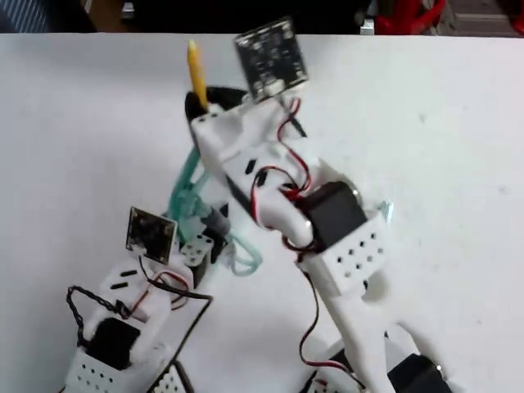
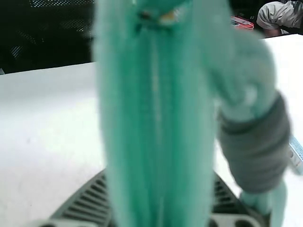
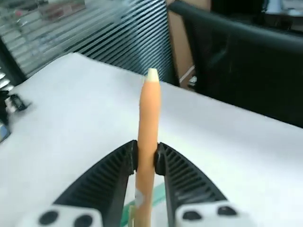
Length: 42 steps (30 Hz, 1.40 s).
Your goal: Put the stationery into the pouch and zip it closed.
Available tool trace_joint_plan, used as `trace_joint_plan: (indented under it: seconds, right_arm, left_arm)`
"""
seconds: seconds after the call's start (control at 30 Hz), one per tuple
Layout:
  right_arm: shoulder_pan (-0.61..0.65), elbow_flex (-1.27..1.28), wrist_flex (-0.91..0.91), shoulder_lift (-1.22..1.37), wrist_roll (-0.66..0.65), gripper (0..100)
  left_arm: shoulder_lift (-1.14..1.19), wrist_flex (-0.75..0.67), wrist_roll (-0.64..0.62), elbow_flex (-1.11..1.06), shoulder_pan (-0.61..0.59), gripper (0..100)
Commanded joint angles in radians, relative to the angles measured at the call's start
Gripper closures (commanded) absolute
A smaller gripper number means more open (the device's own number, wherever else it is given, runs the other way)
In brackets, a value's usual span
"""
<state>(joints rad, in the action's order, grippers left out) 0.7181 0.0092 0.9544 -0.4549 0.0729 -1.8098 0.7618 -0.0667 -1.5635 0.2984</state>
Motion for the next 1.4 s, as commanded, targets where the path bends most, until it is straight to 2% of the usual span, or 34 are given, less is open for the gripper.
trace_joint_plan:
  seconds: [0.0, 0.27, 0.33, 0.47, 0.6, 0.73, 0.97, 1.07, 1.2, 1.37]
  right_arm:
    - [0.07, -0.009, 0.033, -0.048, 0.008, 98.1]
    - [0.039, -0.011, 0.145, -0.048, 0.0, 97.8]
    - [0.03, -0.017, 0.197, -0.05, -0.002, 92.3]
    - [0.03, -0.074, 0.286, -0.042, -0.003, 71.2]
    - [-0.004, -0.238, 0.39, -0.065, -0.078, 73.7]
    - [-0.156, -0.374, 0.487, -0.082, -0.092, 75.5]
    - [-0.581, -0.351, 0.598, -0.059, -0.106, 75.6]
    - [-0.713, -0.262, 0.602, -0.033, -0.222, 75.7]
    - [-0.816, -0.084, 0.584, 0.027, -0.394, 75.8]
    - [-0.943, 0.129, 0.467, 0.131, -0.416, 75.8]
  left_arm:
    - [-0.015, -0.026, 0.008, 0.008, -0.005, 85]
    - [-0.015, -0.026, 0.008, 0.008, -0.005, 85]
    - [-0.015, -0.026, 0.008, 0.008, -0.005, 85]
    - [-0.015, -0.026, 0.008, 0.008, -0.005, 85]
    - [-0.015, -0.026, 0.008, 0.008, -0.005, 85]
    - [-0.015, -0.026, 0.008, 0.008, -0.005, 85]
    - [-0.015, -0.026, 0.008, 0.008, -0.005, 85]
    - [-0.015, -0.026, 0.008, 0.008, -0.005, 85]
    - [-0.015, -0.026, 0.008, 0.008, -0.005, 85]
    - [-0.015, -0.026, 0.008, 0.008, -0.007, 85]
